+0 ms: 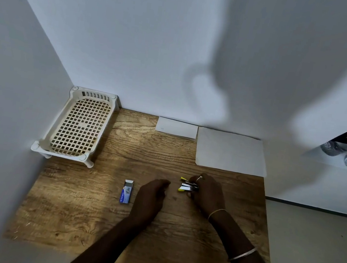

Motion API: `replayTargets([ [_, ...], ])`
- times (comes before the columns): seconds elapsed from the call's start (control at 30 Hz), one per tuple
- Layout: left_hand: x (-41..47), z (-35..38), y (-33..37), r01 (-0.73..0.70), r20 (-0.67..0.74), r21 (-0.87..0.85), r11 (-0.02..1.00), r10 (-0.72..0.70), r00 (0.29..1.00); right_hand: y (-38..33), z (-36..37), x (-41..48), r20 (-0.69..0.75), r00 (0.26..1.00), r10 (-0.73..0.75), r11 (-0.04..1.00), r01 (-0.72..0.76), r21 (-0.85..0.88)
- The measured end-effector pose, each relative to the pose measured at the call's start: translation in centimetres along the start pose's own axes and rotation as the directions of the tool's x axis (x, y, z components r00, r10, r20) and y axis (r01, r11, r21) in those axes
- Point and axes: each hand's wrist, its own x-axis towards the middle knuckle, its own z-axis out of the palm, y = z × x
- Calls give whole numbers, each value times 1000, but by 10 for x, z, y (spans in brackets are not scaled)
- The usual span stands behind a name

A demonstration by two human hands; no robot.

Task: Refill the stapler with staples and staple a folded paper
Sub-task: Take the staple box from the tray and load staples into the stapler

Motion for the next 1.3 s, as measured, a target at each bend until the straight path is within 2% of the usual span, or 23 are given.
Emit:
replayTargets([
  [0.37,11,-2,2,-35,-25,28,999,36,999,2,1,2,41,999,-24,999,26,-40],
  [0.8,11,-2,0,-66,-31,5,998,66,997,4,7,-2,-46,999,1,1000,-1,-15],
  [1.3,11,-3,0,-101,-9,20,995,101,995,9,2,-4,48,998,-38,999,39,-12],
])
